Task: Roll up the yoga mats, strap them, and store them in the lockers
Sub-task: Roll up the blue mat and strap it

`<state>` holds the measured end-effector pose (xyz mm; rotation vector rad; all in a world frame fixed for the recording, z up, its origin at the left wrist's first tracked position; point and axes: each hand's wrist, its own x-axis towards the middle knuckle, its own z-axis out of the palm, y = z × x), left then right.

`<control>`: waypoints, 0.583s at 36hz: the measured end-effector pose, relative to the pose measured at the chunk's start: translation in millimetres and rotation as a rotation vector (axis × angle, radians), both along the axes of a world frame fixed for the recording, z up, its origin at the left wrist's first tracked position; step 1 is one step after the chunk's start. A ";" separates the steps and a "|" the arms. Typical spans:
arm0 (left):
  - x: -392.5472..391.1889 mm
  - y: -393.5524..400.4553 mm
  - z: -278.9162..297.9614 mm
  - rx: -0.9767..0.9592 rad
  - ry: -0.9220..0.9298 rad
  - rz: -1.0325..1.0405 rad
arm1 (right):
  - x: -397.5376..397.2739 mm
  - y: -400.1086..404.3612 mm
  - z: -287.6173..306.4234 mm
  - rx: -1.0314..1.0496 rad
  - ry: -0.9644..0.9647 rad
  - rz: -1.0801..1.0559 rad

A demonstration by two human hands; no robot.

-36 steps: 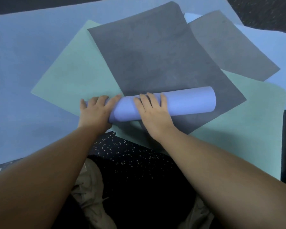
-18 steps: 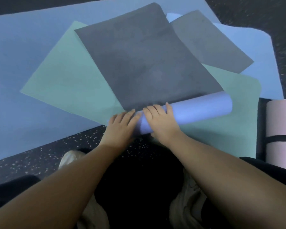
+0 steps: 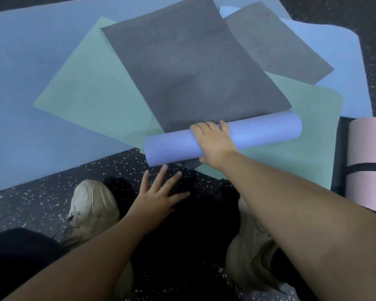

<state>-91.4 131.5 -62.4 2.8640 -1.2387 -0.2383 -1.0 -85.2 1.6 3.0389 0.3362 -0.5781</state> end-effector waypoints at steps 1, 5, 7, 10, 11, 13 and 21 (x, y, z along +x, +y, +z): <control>-0.4 -2.6 0.4 0.000 0.000 0.006 | -0.5 -0.4 -0.4 0.004 -0.003 -0.006; 0.0 -4.6 -1.3 0.024 0.014 0.033 | -0.8 -1.7 -2.3 0.025 -0.018 -0.025; 0.9 -5.0 -1.1 0.029 0.005 0.056 | -0.4 -2.1 -2.6 0.028 -0.014 -0.028; 0.5 -3.9 -1.9 -0.072 -0.074 0.066 | -0.4 -2.6 -3.7 0.033 -0.012 -0.026; 1.5 -2.6 -0.8 -0.126 -0.098 0.059 | -0.9 -2.6 -3.7 0.036 -0.011 -0.025; 6.2 0.6 6.0 -0.232 -0.110 0.055 | -2.5 -3.5 -3.5 0.047 -0.011 -0.022; 42.7 9.9 65.2 -0.454 -0.167 0.382 | -7.5 -13.5 22.6 0.162 -0.101 -0.069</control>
